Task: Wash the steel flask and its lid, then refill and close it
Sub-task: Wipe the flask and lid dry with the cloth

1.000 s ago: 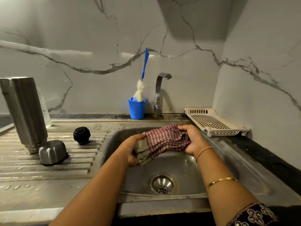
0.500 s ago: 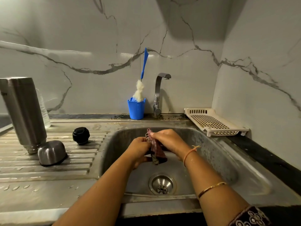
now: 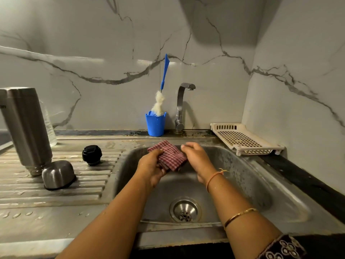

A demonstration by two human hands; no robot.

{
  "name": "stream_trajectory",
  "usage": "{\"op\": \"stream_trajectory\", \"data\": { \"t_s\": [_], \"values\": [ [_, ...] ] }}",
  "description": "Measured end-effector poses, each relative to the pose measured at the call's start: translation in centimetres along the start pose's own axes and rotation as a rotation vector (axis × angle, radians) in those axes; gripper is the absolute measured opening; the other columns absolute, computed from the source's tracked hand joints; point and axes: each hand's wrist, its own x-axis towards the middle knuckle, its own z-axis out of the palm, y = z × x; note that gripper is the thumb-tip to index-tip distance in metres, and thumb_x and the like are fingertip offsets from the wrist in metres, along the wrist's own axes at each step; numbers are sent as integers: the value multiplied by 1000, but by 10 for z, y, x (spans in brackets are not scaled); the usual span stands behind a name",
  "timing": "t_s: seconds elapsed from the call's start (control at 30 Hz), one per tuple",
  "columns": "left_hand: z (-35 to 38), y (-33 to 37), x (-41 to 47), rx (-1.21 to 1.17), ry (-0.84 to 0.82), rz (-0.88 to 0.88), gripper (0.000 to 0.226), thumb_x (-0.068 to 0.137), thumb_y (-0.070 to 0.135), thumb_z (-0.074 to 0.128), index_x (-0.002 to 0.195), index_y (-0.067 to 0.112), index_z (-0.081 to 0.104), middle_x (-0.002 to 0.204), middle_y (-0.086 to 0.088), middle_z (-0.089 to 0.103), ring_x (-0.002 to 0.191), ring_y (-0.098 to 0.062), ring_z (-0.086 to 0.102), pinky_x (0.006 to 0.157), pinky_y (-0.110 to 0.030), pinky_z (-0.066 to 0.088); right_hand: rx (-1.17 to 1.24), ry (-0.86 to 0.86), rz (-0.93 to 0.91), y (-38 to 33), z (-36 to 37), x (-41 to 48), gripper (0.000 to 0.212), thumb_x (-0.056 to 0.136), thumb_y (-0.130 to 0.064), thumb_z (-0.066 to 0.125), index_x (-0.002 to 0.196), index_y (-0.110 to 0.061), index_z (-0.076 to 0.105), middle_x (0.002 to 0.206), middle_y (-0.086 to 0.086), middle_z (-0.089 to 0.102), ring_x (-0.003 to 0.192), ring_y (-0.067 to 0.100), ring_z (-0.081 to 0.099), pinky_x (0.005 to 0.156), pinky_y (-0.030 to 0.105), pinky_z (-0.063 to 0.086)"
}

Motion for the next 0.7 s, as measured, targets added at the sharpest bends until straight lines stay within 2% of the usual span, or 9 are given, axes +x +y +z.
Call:
{"op": "stream_trajectory", "data": {
  "t_s": [0.07,0.13,0.2,0.23,0.33,0.43,0.5,0.6,0.7],
  "values": [
    [1,3,-1,-145,-30,-5,38,94,5,52,131,-3,45,113,-22,60,96,-31,63,73,-42,52,72,-23,146,5,-1,4,44,95,-37,50,132,-14,48,131,8,53,113,23,50,91,34,40],
    [1,4,-1,-238,-72,3,35,94,4,52,128,-5,47,106,-22,64,88,-28,65,73,-39,53,196,-206,353,8,-1,4,49,89,-53,49,124,-20,54,123,10,58,108,25,55,95,48,37],
    [1,2,1,-209,-85,23,27,92,4,54,118,-3,51,103,-20,64,86,-27,66,67,-35,55,329,-371,429,11,2,6,56,84,-61,50,122,-21,57,120,12,62,111,29,57,95,55,37],
    [1,-1,3,-118,-57,54,22,92,6,55,113,0,53,103,-18,64,87,-26,65,68,-35,55,382,-396,415,11,4,6,56,84,-60,51,122,-19,59,118,12,63,112,30,57,94,56,40],
    [-2,-12,14,467,87,239,30,88,19,63,114,7,53,107,-11,63,96,-23,62,86,-38,54,403,-278,331,12,7,7,40,89,-37,56,120,-12,59,108,14,66,104,29,60,84,46,49],
    [-3,-18,16,867,110,336,33,86,32,66,109,11,54,94,-1,61,83,-11,57,68,-23,47,349,-78,280,14,1,11,32,89,-10,56,121,-7,55,105,15,67,91,26,64,67,35,54],
    [-3,-20,19,993,99,303,43,86,39,65,116,10,57,105,-4,62,87,-14,56,71,-26,46,326,-6,280,14,-5,13,30,88,-3,53,117,-5,56,98,14,67,85,24,64,63,33,54],
    [-5,-22,21,1081,154,291,62,86,41,64,135,8,45,135,-11,52,117,-24,52,91,-32,44,256,47,308,15,-11,16,26,88,-1,51,112,-5,57,99,15,65,90,27,63,67,34,55],
    [-7,-22,21,1162,165,322,60,88,38,63,136,9,43,136,-10,50,120,-23,51,87,-30,42,246,43,338,9,-23,23,16,88,0,47,100,-7,56,92,13,63,80,23,61,66,31,52]
  ]
}}
